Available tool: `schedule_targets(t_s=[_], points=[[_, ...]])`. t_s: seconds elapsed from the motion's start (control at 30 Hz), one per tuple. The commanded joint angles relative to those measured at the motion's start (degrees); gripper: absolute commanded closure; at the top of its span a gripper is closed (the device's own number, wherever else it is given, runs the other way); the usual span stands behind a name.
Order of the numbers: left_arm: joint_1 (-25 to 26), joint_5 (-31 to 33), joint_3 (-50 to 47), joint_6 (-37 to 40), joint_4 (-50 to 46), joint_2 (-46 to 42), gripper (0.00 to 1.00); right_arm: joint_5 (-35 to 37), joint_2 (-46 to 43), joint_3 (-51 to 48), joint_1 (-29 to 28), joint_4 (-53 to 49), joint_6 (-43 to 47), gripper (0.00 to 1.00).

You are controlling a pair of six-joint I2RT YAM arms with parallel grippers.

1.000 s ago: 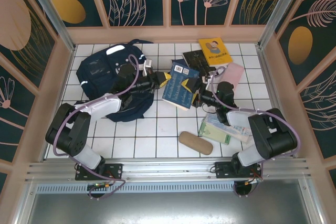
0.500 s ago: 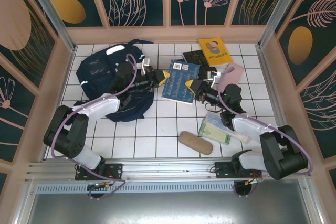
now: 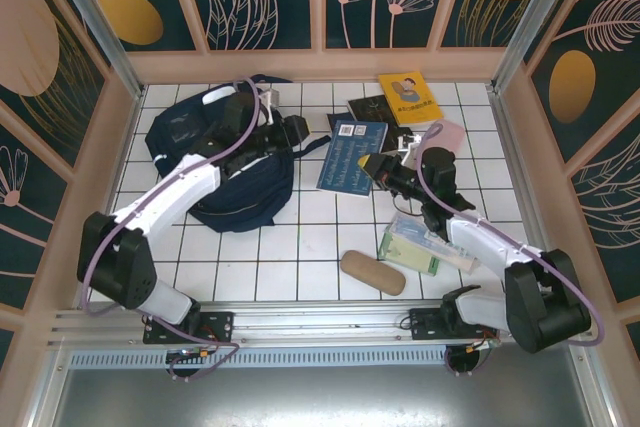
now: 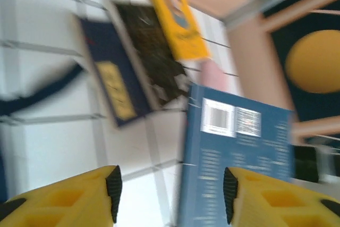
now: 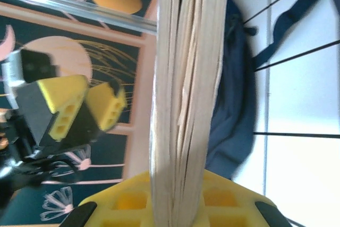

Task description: Pack books, pencil case, and school supplies into a backpack

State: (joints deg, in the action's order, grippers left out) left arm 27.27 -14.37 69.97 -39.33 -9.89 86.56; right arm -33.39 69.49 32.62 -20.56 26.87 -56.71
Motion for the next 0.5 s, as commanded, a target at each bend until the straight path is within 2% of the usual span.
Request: schedule_targets(t_s=[0.0,0.1,0.27,0.4,0.47], points=[[-0.36,20.77,-2.73,14.63,-19.99,-2.87,0.42,5.45,-2.1,3.19,0.69,-11.82,9.1,1.0],[-0.37,23.14,-8.41,15.52,-20.11,-4.34,0.4,5.37,-2.02,3.02,1.24,-13.22,10.43,1.0],[-0.37,34.83,-12.59,19.18,-20.84,-3.81,0.37,3.49,-1.77,1.52,1.26,-11.67,12.06,1.0],[-0.37,39.19,-13.9,23.05,-18.8,-2.71,0.36,1.53,-0.97,0.26,1.29,-9.56,12.4,1.0],[-0.37,39.05,-15.39,24.96,-17.84,-1.38,0.35,0.47,-0.5,-0.1,1.32,-8.65,12.63,1.0]])
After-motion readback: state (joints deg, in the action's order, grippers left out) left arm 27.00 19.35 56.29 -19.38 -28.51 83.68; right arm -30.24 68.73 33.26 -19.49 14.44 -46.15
